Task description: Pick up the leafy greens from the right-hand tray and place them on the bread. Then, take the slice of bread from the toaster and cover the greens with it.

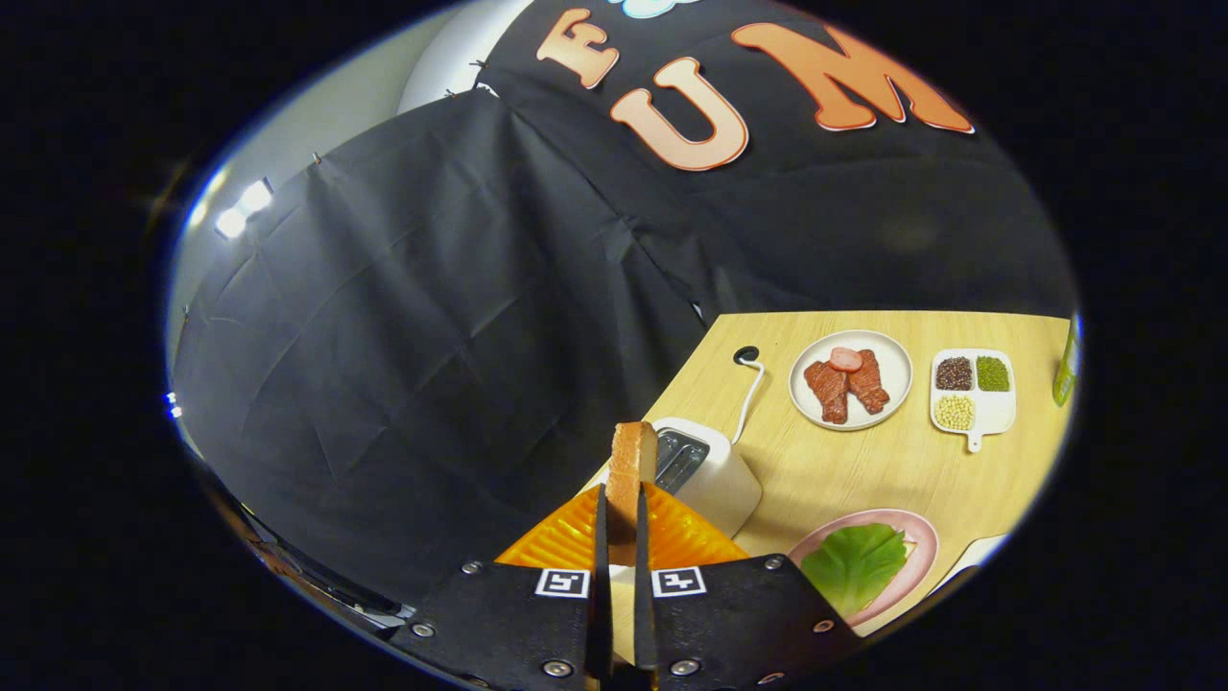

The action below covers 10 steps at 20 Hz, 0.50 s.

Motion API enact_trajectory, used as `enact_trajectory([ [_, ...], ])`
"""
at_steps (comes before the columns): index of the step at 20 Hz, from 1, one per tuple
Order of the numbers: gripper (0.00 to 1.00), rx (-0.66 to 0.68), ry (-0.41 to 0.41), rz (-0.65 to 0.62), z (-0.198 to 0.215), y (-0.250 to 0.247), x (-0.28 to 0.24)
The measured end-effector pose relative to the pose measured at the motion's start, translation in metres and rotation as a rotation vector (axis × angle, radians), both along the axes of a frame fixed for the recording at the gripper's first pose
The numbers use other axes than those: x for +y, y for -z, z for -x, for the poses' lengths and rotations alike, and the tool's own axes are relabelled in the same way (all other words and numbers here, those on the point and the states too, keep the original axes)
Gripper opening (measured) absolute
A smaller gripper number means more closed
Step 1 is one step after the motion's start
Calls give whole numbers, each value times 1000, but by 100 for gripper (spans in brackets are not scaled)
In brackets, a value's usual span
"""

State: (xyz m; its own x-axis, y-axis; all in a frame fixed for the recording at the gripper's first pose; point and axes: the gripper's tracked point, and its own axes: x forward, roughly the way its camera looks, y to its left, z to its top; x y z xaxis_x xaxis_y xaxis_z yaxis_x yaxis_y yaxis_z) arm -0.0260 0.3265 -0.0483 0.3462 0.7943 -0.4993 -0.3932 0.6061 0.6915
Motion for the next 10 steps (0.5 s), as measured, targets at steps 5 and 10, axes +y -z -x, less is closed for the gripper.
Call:
enact_trajectory([
  [5,9,33,38,8,10,26,-33],
  [10,9,71,71,12,17,53,-60],
])
